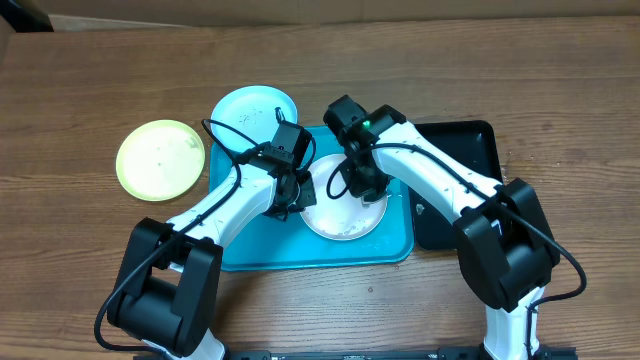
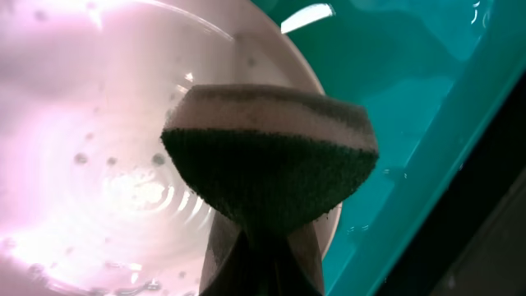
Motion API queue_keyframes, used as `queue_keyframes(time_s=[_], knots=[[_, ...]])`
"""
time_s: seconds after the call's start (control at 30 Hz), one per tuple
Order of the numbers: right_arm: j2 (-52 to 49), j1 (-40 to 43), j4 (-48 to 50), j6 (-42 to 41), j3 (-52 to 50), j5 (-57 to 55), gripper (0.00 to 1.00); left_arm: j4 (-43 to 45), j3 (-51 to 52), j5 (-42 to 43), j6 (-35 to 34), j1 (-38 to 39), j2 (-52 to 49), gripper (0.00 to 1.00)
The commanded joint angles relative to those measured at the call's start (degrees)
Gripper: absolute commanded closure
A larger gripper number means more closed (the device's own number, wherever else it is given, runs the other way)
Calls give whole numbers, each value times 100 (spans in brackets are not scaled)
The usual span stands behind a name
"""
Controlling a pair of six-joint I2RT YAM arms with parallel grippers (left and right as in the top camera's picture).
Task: Clean dirty plates on tray and stack at the side
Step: 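Move the sponge over the white plate with right gripper, then scrub the white plate's smudge with the sponge in right gripper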
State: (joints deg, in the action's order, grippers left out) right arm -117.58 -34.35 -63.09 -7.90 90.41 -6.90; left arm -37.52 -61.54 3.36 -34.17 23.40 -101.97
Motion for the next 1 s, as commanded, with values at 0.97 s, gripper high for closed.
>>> queue_keyframes(time_s=[0.97], knots=[[168,197,1709,-83,-1314,2503,96,-79,-33,-81,81,26,-90,96]])
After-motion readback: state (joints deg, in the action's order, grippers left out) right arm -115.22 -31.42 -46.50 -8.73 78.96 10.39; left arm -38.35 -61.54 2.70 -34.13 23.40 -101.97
